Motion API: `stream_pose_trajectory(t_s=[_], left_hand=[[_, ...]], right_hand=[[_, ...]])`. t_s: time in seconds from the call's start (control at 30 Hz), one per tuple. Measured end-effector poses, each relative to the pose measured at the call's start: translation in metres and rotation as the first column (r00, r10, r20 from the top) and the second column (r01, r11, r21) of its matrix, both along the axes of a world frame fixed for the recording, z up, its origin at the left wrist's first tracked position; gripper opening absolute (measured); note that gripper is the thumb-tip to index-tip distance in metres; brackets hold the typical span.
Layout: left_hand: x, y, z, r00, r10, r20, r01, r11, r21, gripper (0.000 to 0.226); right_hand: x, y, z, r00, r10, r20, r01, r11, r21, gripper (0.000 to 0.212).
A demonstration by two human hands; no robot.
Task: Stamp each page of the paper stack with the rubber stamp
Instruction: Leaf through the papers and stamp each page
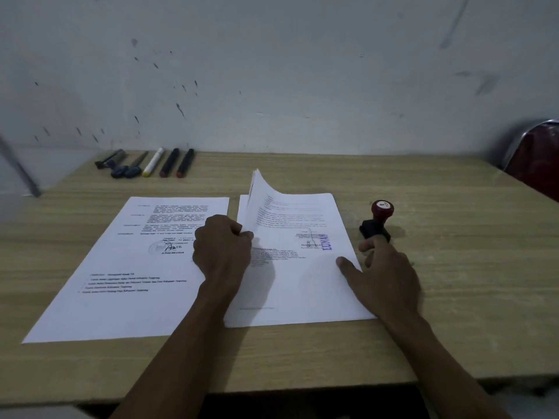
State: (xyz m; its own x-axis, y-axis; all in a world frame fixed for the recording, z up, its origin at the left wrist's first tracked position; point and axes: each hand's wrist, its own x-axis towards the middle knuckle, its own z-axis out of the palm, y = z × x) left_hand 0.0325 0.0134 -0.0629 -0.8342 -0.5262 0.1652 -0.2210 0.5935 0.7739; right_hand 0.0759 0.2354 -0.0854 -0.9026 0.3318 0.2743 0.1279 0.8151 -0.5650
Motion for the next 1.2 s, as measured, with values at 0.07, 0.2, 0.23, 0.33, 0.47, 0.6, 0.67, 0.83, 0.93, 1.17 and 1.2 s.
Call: stream_pose_trajectory(t_s=[0.07, 0.2, 0.23, 0.33, 0.47, 0.6, 0.67, 0.83, 0.93, 1.17, 1.2], left_hand=[[0.001, -0.001, 0.002, 1.0, 0.015, -0.014, -0.014, 1.0, 0.013, 0.02], [0.003, -0.003, 0.003, 0.999, 0.029, -0.018, -0.029, 0.999, -0.015, 0.018], [0.003, -0.002, 0.004, 0.999, 0.032, -0.029, -0.032, 0.999, -0.009, 0.019], [0.005, -0.002, 0.003, 0.997, 0.032, -0.074, -0.031, 0.999, 0.011, 0.019], [0.002, -0.005, -0.001, 0.995, -0.046, -0.086, 0.048, 0.999, 0.021, 0.02], [0.0, -0.007, 0.0, 0.992, -0.096, -0.078, 0.1, 0.994, 0.046, 0.039], [0.0, -0.01, 0.002, 0.987, -0.123, -0.104, 0.131, 0.988, 0.079, 0.04], [0.003, -0.015, 0.006, 0.985, -0.119, -0.128, 0.137, 0.98, 0.143, 0.015], [0.006, -0.012, 0.008, 0.994, -0.067, -0.09, 0.083, 0.981, 0.177, 0.016], [0.005, -0.008, 0.008, 0.996, -0.026, -0.087, 0.037, 0.992, 0.121, 0.016], [0.005, -0.008, 0.007, 0.996, -0.024, -0.091, 0.034, 0.993, 0.109, 0.018]], right_hand=[[0.0, 0.0, -0.001, 1.0, -0.003, -0.008, 0.003, 1.0, 0.005, 0.041], [0.0, -0.001, 0.0, 1.0, -0.027, -0.008, 0.027, 1.0, 0.001, 0.042], [0.0, -0.001, 0.0, 0.999, -0.032, -0.008, 0.031, 1.0, -0.002, 0.042], [0.0, -0.002, 0.001, 0.999, -0.035, -0.009, 0.035, 0.999, -0.016, 0.042], [0.002, -0.001, 0.003, 1.0, -0.022, -0.013, 0.021, 0.999, -0.041, 0.04], [0.002, 0.001, 0.005, 1.0, -0.018, -0.024, 0.016, 0.998, -0.064, 0.039], [0.002, 0.001, 0.007, 1.0, -0.01, -0.028, 0.008, 0.996, -0.09, 0.04], [0.004, -0.005, 0.014, 0.999, 0.008, -0.043, -0.012, 0.994, -0.107, 0.037], [0.004, -0.009, 0.014, 0.999, 0.017, -0.035, -0.021, 0.992, -0.124, 0.036], [0.006, -0.012, 0.016, 1.0, 0.01, -0.022, -0.012, 0.992, -0.128, 0.034], [0.007, -0.012, 0.017, 1.0, 0.01, -0.019, -0.012, 0.992, -0.127, 0.033]])
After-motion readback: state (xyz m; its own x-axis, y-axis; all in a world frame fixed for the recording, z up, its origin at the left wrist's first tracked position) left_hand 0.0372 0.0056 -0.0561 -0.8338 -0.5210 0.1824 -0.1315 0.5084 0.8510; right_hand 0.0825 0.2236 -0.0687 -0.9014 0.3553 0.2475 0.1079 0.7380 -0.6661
